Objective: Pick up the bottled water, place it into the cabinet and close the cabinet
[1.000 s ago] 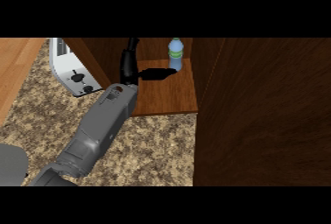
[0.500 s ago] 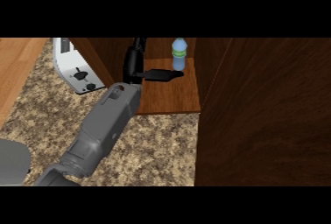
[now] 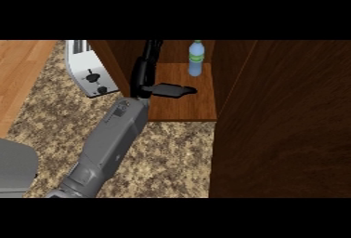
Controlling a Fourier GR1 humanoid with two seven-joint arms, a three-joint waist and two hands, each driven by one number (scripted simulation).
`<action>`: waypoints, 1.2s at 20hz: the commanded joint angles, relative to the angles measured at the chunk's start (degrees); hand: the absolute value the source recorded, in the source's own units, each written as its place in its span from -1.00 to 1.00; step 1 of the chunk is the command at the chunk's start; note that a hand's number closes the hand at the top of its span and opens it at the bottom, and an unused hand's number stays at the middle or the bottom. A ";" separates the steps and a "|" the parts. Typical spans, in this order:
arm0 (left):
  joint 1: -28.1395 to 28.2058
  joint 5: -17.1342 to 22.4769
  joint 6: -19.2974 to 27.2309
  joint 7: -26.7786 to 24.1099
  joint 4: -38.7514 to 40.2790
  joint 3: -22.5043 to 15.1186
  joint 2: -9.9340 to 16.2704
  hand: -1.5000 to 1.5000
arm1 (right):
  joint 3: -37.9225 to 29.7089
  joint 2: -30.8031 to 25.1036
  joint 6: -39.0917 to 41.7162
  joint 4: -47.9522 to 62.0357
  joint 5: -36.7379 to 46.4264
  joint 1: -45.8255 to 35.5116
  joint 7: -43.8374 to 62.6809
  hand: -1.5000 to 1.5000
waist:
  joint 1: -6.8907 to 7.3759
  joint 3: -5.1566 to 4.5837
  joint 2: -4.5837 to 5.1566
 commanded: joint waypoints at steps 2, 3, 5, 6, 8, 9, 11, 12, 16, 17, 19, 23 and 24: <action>8.64 2.17 -0.36 7.18 -13.25 -1.02 2.99 -1.00 | -0.06 0.36 -1.30 0.28 0.77 -1.65 1.49 -1.00 | 2.14 -0.21 -0.56; 14.16 1.86 -1.86 3.25 -14.62 -2.80 2.14 -1.00 | 1.81 1.00 -2.73 -1.83 2.16 -0.51 2.51 -1.00 | 2.38 -0.25 -0.62; 16.03 3.15 -1.40 7.12 -20.85 -3.98 2.26 -1.00 | 2.60 0.51 -1.73 -1.31 1.90 0.79 1.36 -1.00 | 2.30 -0.22 -0.70; 16.73 2.96 1.34 9.45 -24.02 -4.89 1.14 -1.00 | -0.31 0.24 -1.87 -1.47 0.04 -1.11 2.36 -1.00 | 2.11 -0.20 -0.54; 21.32 3.36 1.10 12.73 -31.86 -7.22 2.33 -1.00 | 0.59 -0.99 -0.38 -2.47 -0.76 2.31 0.90 -1.00 | 2.46 -0.19 -0.85; 23.40 2.98 3.48 12.58 -34.30 -7.83 0.61 -1.00 | 2.44 -1.06 0.11 -1.78 1.38 3.82 -1.83 -1.00 | 1.59 -0.20 -0.62; 27.26 2.86 2.69 16.67 -42.77 -9.30 4.02 -1.00 | 2.10 0.11 -2.13 -2.94 1.16 1.54 1.31 -1.00 | 1.95 -0.20 -0.50; 31.11 2.53 1.65 14.19 -45.03 -10.19 4.25 -1.00 | 2.08 -0.93 -1.84 -3.46 1.29 0.48 3.64 -1.00 | 1.84 -0.23 -0.33; 41.06 1.29 4.51 20.11 -61.39 -15.23 5.54 -1.00 | 1.98 1.01 -1.85 1.26 2.13 -2.60 0.15 -1.00 | 1.65 -0.19 -0.26; 43.04 1.68 4.33 21.69 -64.41 -15.92 5.88 -1.00 | 1.43 -0.21 -0.74 0.80 0.97 -0.99 -0.59 -1.00 | 1.12 -0.20 -0.17; 46.73 1.87 3.57 22.11 -67.92 -17.41 6.26 -1.00 | 4.30 -1.15 -1.93 -2.05 4.16 0.60 1.07 -1.00 | 0.63 -0.23 -0.06; 52.54 1.10 3.42 24.54 -77.56 -19.50 9.80 -1.00 | 3.62 -5.98 2.76 -1.20 5.56 -0.44 -0.37 -1.00 | 0.71 -0.21 -0.09; 58.01 -0.54 3.43 20.62 -78.25 -23.36 8.82 -1.00 | 4.89 -5.76 1.35 -3.97 6.39 -1.63 4.17 1.00 | 0.99 -0.25 -0.06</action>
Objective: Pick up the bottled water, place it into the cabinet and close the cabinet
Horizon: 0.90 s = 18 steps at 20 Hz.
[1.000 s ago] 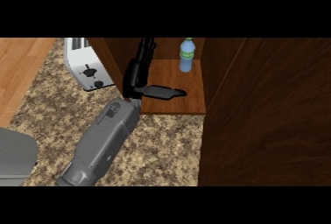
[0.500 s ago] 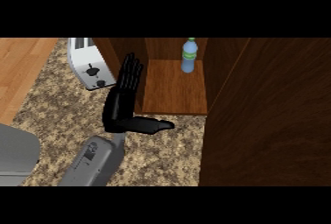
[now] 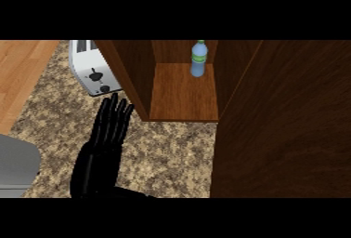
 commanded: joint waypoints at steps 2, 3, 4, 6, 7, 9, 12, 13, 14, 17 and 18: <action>10.76 1.95 -3.43 -0.39 -12.24 -0.68 5.61 -1.00 | 0.45 -5.08 3.48 -2.09 0.63 -2.18 5.69 1.00 | 0.50 -0.07 0.13; 11.33 2.65 -3.08 -1.64 -10.90 -0.74 3.97 -1.00 | 7.48 -4.45 3.56 0.05 6.20 0.76 3.00 1.00 | 0.00 -0.09 0.04; 12.46 1.08 -1.26 -1.73 -12.81 0.02 4.27 -1.00 | 3.57 -6.41 4.49 -3.61 2.97 -1.78 7.04 1.00 | 0.09 -0.07 0.17; 15.92 1.10 -1.42 -2.87 -14.39 0.67 5.38 -1.00 | 6.33 -8.44 6.52 -3.69 6.18 -1.38 5.76 1.00 | 0.10 -0.07 0.09; 20.30 2.04 -4.39 -6.19 -15.85 0.56 7.29 -1.00 | 9.41 -7.07 5.09 -7.20 7.42 -2.10 9.34 1.00 | 0.64 -0.15 0.02; 21.01 3.02 -3.61 -4.65 -18.13 3.57 8.40 -1.00 | 12.72 -7.86 6.79 -5.97 8.99 -1.94 8.34 1.00 | 0.32 -0.10 0.01; 25.91 4.57 -4.99 -6.36 -21.62 4.93 9.46 -1.00 | 18.48 -5.75 4.84 -6.40 14.17 -3.36 10.35 1.00 | 0.43 -0.14 -0.09; 25.61 6.67 -6.53 -6.14 -20.37 7.01 10.14 -1.00 | 19.47 -5.84 4.38 -6.11 16.52 -2.98 7.59 1.00 | -0.21 -0.12 -0.05; 30.37 6.58 -8.63 -8.55 -22.86 6.45 11.64 -1.00 | 18.54 -5.09 4.35 -8.54 13.88 -5.13 12.44 1.00 | 0.88 -0.16 -0.05; 32.16 10.68 -9.97 -7.66 -25.29 11.69 12.90 -1.00 | 21.34 -4.69 3.25 -9.84 17.18 -5.72 14.54 1.00 | 0.38 -0.13 0.01; 34.88 14.26 -13.39 -9.20 -24.89 14.39 14.19 -1.00 | 22.12 -3.73 2.96 -7.50 18.10 -6.57 14.25 1.00 | 0.95 -0.18 -0.06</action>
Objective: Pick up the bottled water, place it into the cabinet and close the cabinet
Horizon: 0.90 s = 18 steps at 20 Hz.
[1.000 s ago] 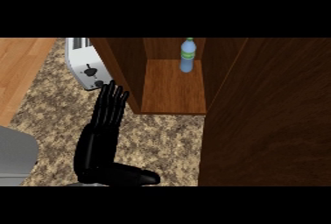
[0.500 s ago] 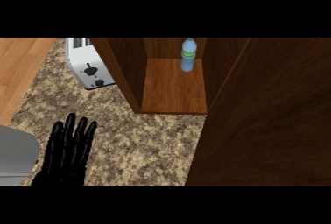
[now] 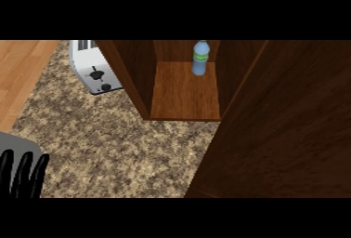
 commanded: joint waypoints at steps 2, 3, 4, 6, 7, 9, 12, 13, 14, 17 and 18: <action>5.36 6.97 -6.01 -2.26 -1.36 7.19 2.86 -1.00 | 11.39 4.79 0.88 -1.66 3.54 -4.25 4.10 1.00 | 0.57 -0.40 -0.78; 8.64 5.64 -7.21 -2.70 -3.16 4.64 3.05 -1.00 | 10.34 4.93 1.47 -1.88 3.33 -6.30 6.99 1.00 | 0.99 -0.36 -0.76; 9.33 9.03 -8.20 -2.07 -3.80 8.88 4.37 -1.00 | 11.30 6.44 0.07 -1.42 3.53 -5.37 6.79 1.00 | 0.82 -0.37 -0.79; 10.78 10.32 -9.45 -2.50 -4.44 10.81 4.58 -1.00 | 10.75 7.08 0.68 -0.69 2.97 -7.25 7.99 1.00 | 0.74 -0.33 -0.75; 8.65 10.53 -10.17 -2.72 -2.18 10.66 4.33 -1.00 | 11.99 11.21 -0.14 0.05 3.60 -11.46 12.95 1.00 | 1.38 -0.46 -0.48; 11.94 10.13 -12.05 -3.50 -2.71 10.85 4.81 -1.00 | 12.89 13.76 -1.26 0.91 2.63 -11.35 13.53 1.00 | 1.35 -0.39 -0.66; 13.55 15.21 -16.03 -4.40 -1.68 16.33 6.21 -1.00 | 11.55 16.57 -3.95 4.90 -1.13 -16.19 16.39 1.00 | 1.88 -0.37 -0.47; 14.48 14.15 -18.38 -6.47 0.50 16.34 5.80 -1.00 | 9.74 16.64 -5.57 5.01 -3.29 -19.56 18.42 1.00 | 1.95 -0.37 -0.41; 16.47 16.50 -20.51 -7.49 -0.22 19.30 6.53 -1.00 | 10.08 16.70 -7.70 6.19 -3.14 -20.47 17.89 1.00 | 2.35 -0.37 -0.57; 18.17 19.44 -21.27 -5.14 -2.39 21.86 7.16 -1.00 | 4.04 16.82 -7.86 8.05 -8.82 -29.52 21.96 1.00 | 1.18 -0.24 -0.33; 17.85 19.02 -21.82 -5.64 -1.05 22.06 6.57 -1.00 | 8.54 16.84 -12.80 7.66 -7.90 -31.79 24.08 1.00 | 0.89 -0.28 -0.43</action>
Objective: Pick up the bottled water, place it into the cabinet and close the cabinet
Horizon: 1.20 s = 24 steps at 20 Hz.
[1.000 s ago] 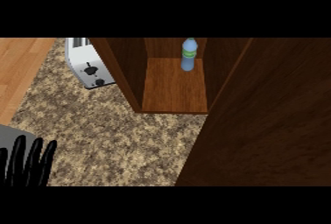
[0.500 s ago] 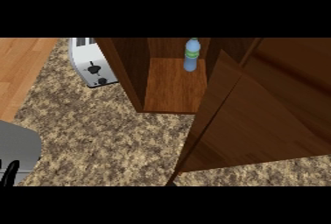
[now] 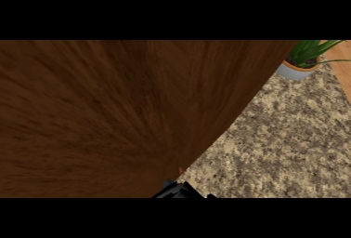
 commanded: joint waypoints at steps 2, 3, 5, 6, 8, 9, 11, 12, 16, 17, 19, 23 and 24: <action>2.70 5.98 -6.20 -1.55 2.57 6.21 0.17 -1.00 | 1.80 1.93 -6.60 0.39 -5.13 -13.91 7.22 1.00 | -0.31 -0.26 -0.68; 5.69 7.35 -6.61 0.41 -1.63 6.84 1.31 -1.00 | -2.89 1.93 -6.26 3.65 -9.15 -17.36 7.04 1.00 | 0.29 -0.19 -0.55; 3.97 9.04 -8.01 0.00 1.90 9.57 1.28 -1.00 | -3.18 1.95 -10.86 7.34 -11.38 -23.59 6.80 1.00 | -0.28 -0.20 -0.55; 5.44 8.23 -7.84 0.73 -1.39 8.98 0.22 -1.00 | -5.60 1.96 -10.03 10.68 -13.21 -24.47 3.93 1.00 | -0.50 -0.15 -0.56; 6.48 10.71 -10.66 0.87 -0.37 11.37 0.83 -1.00 | -11.95 1.98 -5.88 16.25 -18.01 -25.09 -0.41 1.00 | -0.42 -0.12 -0.43; 7.49 11.14 -10.20 1.72 -1.37 11.88 0.25 -1.00 | -14.06 1.99 -7.71 12.51 -19.10 -30.86 7.37 1.00 | -0.64 -0.15 -0.58; 7.35 11.51 -13.87 0.57 2.88 13.99 -0.28 -1.00 | -18.39 2.00 -5.44 18.57 -22.26 -32.37 3.13 1.00 | -0.64 -0.15 -0.52; 6.71 10.50 -15.81 -0.88 4.79 13.59 -2.03 -1.00 | -16.59 2.00 -6.61 19.36 -24.81 -32.08 2.38 1.00 | -0.73 -0.16 -0.59; 7.18 13.22 -16.17 1.41 3.87 16.82 -1.73 -1.00 | -28.04 2.01 0.37 26.13 -29.07 -36.70 1.10 1.00 | -0.99 -0.13 -0.50; 9.56 16.34 -19.74 2.02 3.89 20.06 -0.31 -1.00 | -26.54 2.01 -0.04 27.95 -28.37 -37.17 -0.81 1.00 | -0.77 -0.13 -0.60; 9.32 13.48 -17.70 3.48 1.76 17.08 -3.64 -1.00 | -30.60 1.40 2.20 31.04 -29.54 -41.15 2.04 1.00 | -1.04 -0.13 -0.60; 6.53 17.97 -17.10 5.32 4.06 20.88 -2.52 -1.00 | -35.09 0.78 4.93 40.07 -31.80 -48.77 1.50 1.00 | -1.16 -0.14 -0.46; 10.08 19.27 -20.46 5.61 3.43 23.37 -2.10 -1.00 | -36.03 -1.77 9.50 41.60 -32.69 -46.50 -1.27 1.00 | -0.80 -0.12 -0.51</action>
